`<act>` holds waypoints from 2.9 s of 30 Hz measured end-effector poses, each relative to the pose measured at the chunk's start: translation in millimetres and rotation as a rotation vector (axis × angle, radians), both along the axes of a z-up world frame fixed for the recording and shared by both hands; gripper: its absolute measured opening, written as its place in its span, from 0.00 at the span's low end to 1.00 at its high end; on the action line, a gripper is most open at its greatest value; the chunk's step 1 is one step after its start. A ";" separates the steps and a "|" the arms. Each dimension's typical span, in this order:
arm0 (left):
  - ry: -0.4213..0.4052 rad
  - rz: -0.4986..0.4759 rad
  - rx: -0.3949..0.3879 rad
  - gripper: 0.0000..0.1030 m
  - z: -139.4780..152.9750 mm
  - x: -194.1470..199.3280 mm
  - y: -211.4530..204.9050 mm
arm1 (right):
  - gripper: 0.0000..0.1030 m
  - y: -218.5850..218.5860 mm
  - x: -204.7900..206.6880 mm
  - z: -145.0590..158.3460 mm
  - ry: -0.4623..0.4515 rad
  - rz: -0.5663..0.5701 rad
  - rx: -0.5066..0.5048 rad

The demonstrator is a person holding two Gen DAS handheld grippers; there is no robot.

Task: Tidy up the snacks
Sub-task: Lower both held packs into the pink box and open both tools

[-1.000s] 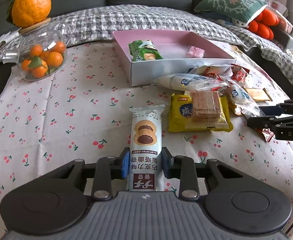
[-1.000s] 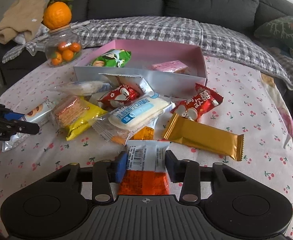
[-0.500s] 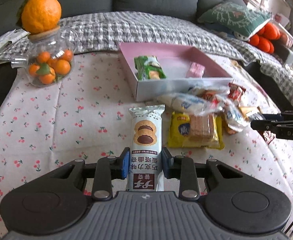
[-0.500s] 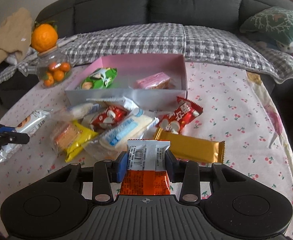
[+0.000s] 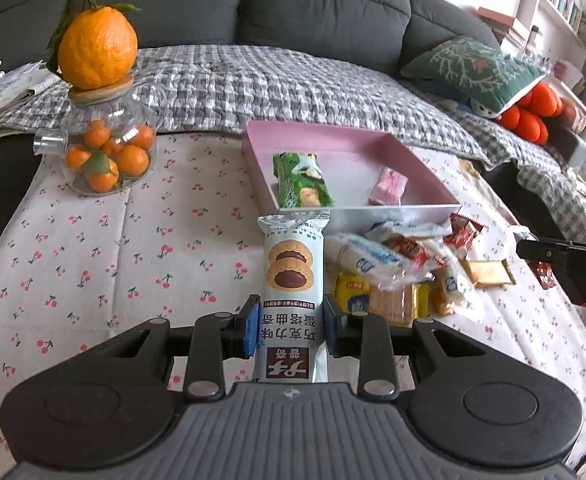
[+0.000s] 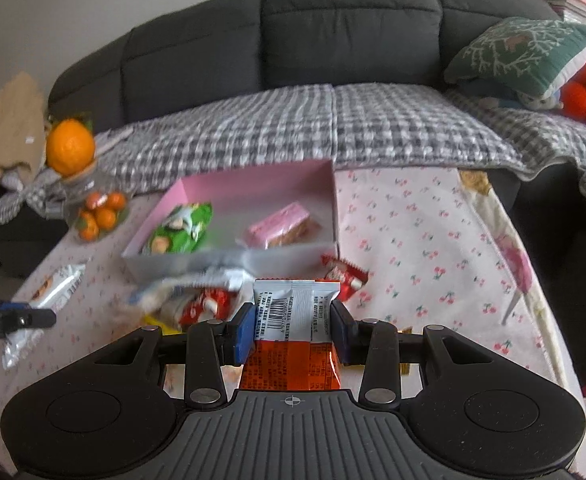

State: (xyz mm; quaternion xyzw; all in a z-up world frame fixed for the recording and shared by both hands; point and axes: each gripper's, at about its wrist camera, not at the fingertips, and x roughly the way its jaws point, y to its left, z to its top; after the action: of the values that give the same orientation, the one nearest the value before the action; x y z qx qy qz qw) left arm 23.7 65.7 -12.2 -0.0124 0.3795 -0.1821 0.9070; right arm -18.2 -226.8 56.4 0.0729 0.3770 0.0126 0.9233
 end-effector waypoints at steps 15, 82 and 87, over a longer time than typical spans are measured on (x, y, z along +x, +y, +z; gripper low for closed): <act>0.004 0.032 -0.041 0.28 16.1 37.6 -28.4 | 0.37 -23.8 50.1 18.6 -0.054 -0.065 0.180; -0.046 0.009 0.075 0.89 0.0 145.9 -98.6 | 0.84 -24.6 130.3 -20.8 0.028 -0.153 0.224; -0.039 0.015 0.092 0.95 9.0 129.1 -92.5 | 0.88 -23.5 117.2 -12.5 0.035 -0.136 0.207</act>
State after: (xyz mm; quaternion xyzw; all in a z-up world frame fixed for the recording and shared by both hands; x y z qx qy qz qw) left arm 152.8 -26.7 -3.2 0.0303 0.3695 -0.1579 0.9152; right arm 99.0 -250.3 43.9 0.1934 0.3841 -0.0122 0.9027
